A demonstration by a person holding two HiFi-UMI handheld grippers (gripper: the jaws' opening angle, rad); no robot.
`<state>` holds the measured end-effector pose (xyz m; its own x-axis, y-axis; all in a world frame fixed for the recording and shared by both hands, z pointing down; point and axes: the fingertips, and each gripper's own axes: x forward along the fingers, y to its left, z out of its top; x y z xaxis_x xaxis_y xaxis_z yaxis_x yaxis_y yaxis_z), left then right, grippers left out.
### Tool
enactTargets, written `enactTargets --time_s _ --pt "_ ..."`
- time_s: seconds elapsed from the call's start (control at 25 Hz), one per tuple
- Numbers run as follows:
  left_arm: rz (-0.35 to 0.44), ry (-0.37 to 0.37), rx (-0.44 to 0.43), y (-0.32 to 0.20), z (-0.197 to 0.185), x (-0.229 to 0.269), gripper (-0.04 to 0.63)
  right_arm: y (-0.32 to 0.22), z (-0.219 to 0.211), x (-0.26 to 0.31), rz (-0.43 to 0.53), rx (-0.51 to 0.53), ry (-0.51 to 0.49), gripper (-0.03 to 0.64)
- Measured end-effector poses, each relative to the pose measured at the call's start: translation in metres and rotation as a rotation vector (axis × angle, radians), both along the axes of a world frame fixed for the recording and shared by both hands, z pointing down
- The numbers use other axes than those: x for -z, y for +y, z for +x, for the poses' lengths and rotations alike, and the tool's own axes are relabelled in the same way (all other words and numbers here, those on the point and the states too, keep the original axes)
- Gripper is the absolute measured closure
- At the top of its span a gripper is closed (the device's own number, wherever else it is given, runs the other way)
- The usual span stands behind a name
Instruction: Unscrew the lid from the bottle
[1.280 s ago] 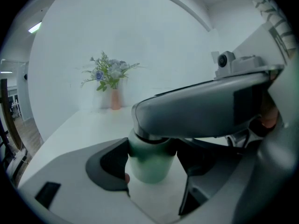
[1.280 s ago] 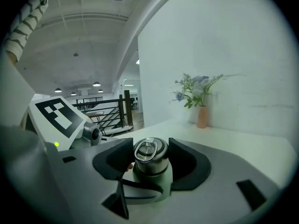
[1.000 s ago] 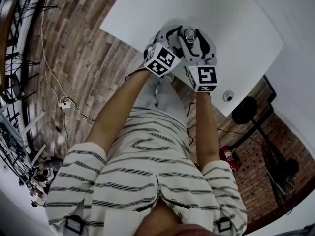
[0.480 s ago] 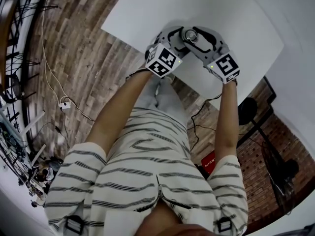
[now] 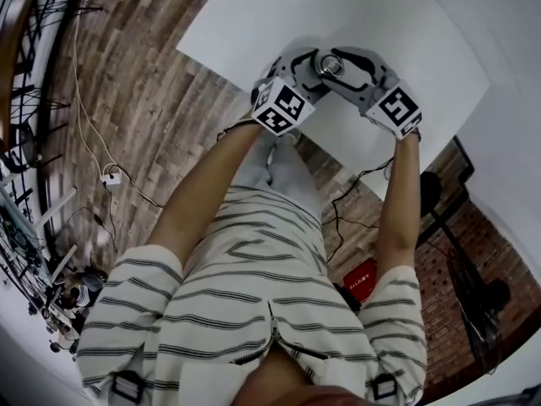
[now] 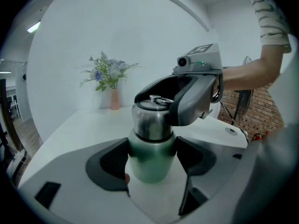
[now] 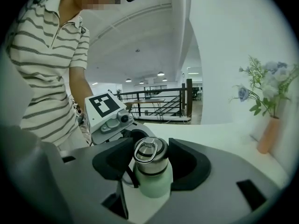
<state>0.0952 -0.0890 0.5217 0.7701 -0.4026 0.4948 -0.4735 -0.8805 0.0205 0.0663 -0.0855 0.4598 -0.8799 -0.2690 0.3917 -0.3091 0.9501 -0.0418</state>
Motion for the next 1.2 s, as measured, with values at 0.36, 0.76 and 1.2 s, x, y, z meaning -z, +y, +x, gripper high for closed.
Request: enactTargets --time_s 0.36,0.76,1.2 --pt "0.001 0.003 0.006 -0.003 -0.001 0.000 0.273 -0.006 0.003 0.016 0.032 -0.256 -0.100 0.270" --pt "0.002 0.002 0.006 -0.003 -0.001 0.000 0.273 -0.004 0.009 0.000 0.003 -0.733 -0.152 0.301" --pt "0.000 0.001 0.008 -0.001 0.000 0.003 0.273 -0.013 0.007 -0.001 0.076 -0.823 -0.038 0.355"
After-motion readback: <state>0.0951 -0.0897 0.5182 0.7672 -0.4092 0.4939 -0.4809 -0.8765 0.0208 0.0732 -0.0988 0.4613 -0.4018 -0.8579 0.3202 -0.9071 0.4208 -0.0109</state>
